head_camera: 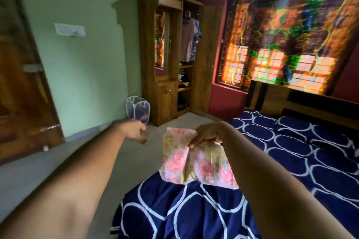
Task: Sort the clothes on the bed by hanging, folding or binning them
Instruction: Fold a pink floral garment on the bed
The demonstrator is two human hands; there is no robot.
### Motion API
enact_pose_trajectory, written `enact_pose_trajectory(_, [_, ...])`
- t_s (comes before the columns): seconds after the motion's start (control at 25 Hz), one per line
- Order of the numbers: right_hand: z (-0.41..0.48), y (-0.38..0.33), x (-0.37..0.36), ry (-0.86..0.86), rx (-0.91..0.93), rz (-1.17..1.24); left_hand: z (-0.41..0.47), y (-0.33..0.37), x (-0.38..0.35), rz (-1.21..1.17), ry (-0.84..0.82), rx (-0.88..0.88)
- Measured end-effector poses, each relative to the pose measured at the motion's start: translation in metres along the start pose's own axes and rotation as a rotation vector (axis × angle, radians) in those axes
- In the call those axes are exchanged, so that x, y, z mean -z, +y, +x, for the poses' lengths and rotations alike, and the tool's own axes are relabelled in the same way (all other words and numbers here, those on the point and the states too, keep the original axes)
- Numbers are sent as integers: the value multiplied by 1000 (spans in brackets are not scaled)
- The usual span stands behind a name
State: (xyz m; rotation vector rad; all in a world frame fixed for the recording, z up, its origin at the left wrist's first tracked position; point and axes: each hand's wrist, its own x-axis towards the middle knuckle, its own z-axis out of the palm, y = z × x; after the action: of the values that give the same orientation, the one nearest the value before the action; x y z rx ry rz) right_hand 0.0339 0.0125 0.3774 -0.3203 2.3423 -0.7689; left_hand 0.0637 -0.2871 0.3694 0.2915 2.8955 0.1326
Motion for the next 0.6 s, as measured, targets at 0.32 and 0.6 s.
enact_pose_trajectory(0.32, [76, -139, -70, 265, 365, -598, -77, -116, -1, -202, 123, 195])
enact_pose_trajectory(0.6, [168, -256, -156, 884, 914, -1296, -123, -259, 7, -396, 297, 298])
